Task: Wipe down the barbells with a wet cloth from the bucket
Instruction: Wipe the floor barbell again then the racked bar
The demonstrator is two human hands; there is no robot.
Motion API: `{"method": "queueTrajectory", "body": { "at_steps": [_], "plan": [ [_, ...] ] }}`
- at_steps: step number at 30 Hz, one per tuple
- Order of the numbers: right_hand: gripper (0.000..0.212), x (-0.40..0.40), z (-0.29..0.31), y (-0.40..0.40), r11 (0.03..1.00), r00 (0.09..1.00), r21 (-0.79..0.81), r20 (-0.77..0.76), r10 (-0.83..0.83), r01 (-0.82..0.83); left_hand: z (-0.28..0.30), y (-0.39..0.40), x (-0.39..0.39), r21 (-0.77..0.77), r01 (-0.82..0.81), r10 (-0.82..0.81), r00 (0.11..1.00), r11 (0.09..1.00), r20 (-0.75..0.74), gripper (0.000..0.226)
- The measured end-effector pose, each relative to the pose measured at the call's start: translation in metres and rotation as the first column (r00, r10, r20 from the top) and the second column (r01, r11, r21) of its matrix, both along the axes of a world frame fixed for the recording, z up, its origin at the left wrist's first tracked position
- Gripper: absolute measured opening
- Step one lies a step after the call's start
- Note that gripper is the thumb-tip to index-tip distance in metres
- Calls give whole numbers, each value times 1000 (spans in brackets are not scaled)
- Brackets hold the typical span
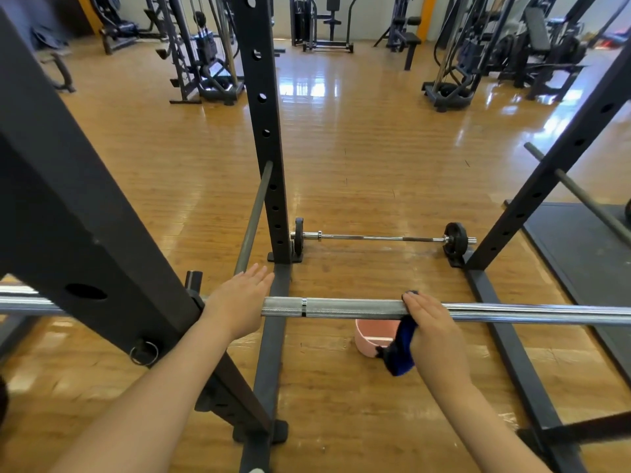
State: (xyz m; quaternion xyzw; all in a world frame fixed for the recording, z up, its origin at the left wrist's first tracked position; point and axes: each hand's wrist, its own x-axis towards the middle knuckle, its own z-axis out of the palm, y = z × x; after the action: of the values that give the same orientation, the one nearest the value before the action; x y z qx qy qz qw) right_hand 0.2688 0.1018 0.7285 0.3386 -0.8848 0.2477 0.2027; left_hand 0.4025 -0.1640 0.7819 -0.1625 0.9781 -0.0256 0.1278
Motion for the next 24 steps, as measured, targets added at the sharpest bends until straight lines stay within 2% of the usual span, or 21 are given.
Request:
{"method": "queueTrajectory", "body": {
  "at_steps": [1, 3, 7, 13, 16, 19, 22, 24],
  "plan": [
    [34, 7, -2, -9, 1000, 999, 14, -24, -28, 28, 0, 0, 0, -3, 5, -5, 1000, 1000, -2, 72],
    [49, 19, -8, -23, 998, 999, 53, -18, -35, 36, -2, -1, 0, -8, 8, -8, 1000, 1000, -7, 71],
    [45, 22, -17, -28, 996, 998, 60, 3, -67, 67, -3, -2, 0, -10, 9, -9, 1000, 1000, -2, 72],
    [40, -10, -11, 3, 980, 982, 86, -49, 183, -178, -2, -1, -2, -14, 7, -7, 1000, 1000, 11, 73],
    [40, -15, -8, 9, 986, 985, 9, -29, 169, -169, -3, -2, -2, -16, 1, -1, 1000, 1000, 4, 74],
    [37, 2, -9, -18, 979, 978, -18, -37, 203, -204, -4, -2, -2, -18, 3, -3, 1000, 1000, -1, 73],
    [53, 8, -3, -32, 934, 936, 68, -13, 352, -350, -6, -3, -2, -20, 1, 0, 1000, 1000, 2, 74],
    [65, -3, 3, -18, 913, 925, 160, 9, 379, -375, -6, -4, -2, -21, 6, -6, 1000, 1000, -1, 74]
  ]
}}
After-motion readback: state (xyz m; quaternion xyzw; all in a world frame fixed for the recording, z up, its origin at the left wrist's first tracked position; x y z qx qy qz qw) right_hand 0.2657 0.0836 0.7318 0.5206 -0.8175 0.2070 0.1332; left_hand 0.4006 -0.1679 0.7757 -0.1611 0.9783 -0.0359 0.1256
